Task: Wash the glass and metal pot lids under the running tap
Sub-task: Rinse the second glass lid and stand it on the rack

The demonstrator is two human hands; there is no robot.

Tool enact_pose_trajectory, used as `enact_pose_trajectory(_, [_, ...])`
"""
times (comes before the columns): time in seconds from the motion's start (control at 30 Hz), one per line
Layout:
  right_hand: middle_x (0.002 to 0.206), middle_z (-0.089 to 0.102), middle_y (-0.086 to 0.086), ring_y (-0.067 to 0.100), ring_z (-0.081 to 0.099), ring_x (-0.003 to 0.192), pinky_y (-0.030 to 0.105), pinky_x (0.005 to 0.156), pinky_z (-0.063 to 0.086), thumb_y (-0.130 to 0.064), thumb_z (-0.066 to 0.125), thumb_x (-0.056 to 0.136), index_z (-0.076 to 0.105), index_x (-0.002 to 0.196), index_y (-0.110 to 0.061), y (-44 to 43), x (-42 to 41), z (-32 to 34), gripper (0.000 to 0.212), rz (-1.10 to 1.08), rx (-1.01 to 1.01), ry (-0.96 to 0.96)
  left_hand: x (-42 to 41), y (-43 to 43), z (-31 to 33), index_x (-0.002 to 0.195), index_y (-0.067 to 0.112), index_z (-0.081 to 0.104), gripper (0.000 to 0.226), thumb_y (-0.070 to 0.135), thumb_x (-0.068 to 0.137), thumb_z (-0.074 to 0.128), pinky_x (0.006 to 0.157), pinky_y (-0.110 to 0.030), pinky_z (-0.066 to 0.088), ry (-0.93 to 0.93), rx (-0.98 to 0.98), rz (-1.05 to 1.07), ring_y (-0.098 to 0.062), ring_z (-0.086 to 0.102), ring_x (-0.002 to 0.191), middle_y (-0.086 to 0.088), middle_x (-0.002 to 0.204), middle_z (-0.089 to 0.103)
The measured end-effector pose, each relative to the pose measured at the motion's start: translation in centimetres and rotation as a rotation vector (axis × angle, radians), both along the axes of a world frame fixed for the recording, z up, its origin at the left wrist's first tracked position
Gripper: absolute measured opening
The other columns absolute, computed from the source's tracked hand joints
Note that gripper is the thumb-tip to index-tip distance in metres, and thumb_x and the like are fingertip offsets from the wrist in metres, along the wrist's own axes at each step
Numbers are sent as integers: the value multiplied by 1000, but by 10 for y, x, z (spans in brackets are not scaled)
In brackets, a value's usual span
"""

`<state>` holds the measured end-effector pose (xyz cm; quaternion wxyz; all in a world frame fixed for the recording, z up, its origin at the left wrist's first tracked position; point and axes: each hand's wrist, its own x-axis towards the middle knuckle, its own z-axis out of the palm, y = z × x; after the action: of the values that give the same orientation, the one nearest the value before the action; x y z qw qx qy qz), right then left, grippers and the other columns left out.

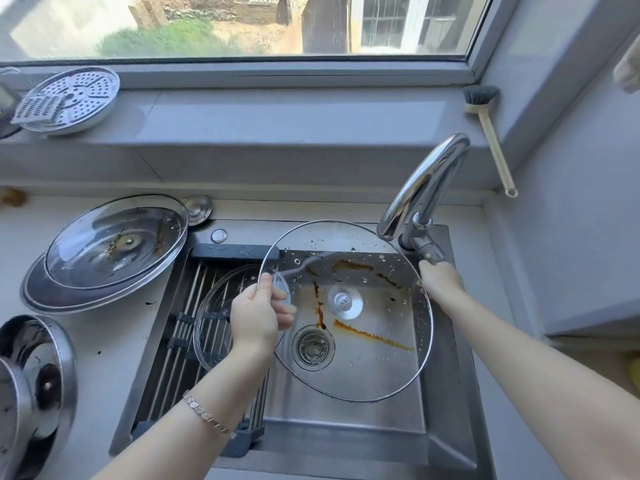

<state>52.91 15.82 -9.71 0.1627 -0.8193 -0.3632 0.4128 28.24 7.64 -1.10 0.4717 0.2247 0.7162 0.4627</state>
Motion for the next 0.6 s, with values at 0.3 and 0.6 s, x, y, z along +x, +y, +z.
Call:
enact_pose_trajectory(0.3, [150, 25, 18, 30, 22, 139, 40, 115, 19, -41, 37, 94, 26, 141, -1, -34, -48, 27, 63, 298, 348, -334, 6, -1, 8, 68, 1, 52, 43, 29, 99, 39, 38, -19, 40, 8, 9, -18, -9, 44, 30, -16, 58, 50])
enact_pose_trajectory(0.6, [149, -21, -5, 9, -20, 141, 30, 117, -10, -73, -5, 76, -11, 146, -17, -68, -98, 49, 89, 1057, 474, -285, 9, -11, 15, 65, 2, 54, 44, 30, 97, 42, 33, -20, 45, -2, 17, -30, -11, 49, 29, -2, 36, 52])
